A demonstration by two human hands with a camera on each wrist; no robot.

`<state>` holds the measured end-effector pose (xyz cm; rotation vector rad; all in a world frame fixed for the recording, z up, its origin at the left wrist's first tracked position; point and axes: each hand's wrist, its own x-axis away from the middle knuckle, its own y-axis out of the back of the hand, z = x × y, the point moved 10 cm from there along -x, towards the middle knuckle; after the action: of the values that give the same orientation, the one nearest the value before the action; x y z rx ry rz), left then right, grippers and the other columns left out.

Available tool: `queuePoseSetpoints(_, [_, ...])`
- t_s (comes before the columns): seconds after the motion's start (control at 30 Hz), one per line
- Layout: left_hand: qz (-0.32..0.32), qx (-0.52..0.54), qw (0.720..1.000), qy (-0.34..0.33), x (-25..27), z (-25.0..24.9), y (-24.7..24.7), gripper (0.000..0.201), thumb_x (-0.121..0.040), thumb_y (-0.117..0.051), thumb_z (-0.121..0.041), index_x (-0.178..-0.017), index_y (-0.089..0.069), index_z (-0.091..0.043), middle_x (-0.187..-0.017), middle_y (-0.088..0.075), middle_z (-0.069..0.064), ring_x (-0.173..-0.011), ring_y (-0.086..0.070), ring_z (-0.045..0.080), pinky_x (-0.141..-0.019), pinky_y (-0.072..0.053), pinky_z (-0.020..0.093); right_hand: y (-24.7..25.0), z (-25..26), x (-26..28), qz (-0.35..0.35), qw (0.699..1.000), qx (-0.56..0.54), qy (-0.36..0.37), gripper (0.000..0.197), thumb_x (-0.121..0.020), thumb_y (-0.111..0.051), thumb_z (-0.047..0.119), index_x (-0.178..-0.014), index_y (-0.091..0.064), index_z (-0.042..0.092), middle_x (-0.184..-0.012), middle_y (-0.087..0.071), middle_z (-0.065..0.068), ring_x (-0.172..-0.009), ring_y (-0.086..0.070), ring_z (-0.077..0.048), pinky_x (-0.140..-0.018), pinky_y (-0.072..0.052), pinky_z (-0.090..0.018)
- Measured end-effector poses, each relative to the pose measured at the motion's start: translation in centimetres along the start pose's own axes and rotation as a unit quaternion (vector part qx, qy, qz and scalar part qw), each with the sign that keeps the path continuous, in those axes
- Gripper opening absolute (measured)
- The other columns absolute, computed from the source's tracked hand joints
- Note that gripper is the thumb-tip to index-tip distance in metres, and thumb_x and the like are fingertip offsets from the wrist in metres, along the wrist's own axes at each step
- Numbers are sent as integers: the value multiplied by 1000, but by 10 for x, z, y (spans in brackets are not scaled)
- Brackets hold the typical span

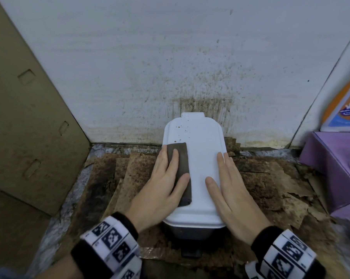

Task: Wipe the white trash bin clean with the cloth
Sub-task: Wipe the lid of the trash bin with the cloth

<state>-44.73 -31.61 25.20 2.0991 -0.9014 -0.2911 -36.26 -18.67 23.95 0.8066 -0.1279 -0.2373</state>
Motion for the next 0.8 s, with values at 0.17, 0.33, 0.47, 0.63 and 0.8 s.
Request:
queuePoseSetpoints(0.17, [88, -47, 995, 19, -44, 8, 4, 74, -108, -25, -49, -161, 19, -20, -164, 37, 0, -153, 29, 17, -128, 1, 42, 0, -1, -1, 5, 1000, 6, -4, 74, -99, -18, 63, -157, 20, 36, -164, 27, 19, -146, 27, 10, -120, 9, -19])
queuePoseSetpoints(0.33, [102, -82, 991, 23, -87, 7, 16, 70, -111, -24, -43, -161, 14, -14, -166, 31, 9, -154, 25, 28, -127, 0, 50, 0, -1, -1, 13, 1000, -1, -9, 74, -99, -20, 63, -157, 20, 37, -163, 28, 21, -146, 27, 9, -120, 8, -20])
queuePoseSetpoints(0.47, [88, -87, 992, 34, -118, 11, 28, 72, -110, -24, -49, -161, 14, -15, -167, 27, 13, -156, 20, 29, -127, 1, 48, 0, 0, -1, 15, 1000, 0, -7, 75, -98, -19, 65, -156, 20, 37, -163, 28, 22, -145, 27, 10, -120, 7, -19])
queuePoseSetpoints(0.63, [94, -96, 990, 32, -130, 17, 30, 74, -109, -24, -51, -161, 15, -15, -167, 26, 13, -157, 18, 29, -127, 0, 45, -1, -1, -1, 15, 1000, 3, -6, 75, -99, -19, 64, -156, 21, 37, -163, 28, 22, -145, 27, 10, -121, 7, -21])
queuePoseSetpoints(0.8, [74, -85, 993, 19, -121, 14, 29, 72, -109, -26, -48, -162, 11, -17, -167, 26, 13, -156, 18, 28, -127, 0, 44, -1, 0, 0, 19, 1000, 8, -6, 73, -101, -20, 62, -156, 22, 37, -162, 30, 21, -145, 28, 9, -120, 8, -20])
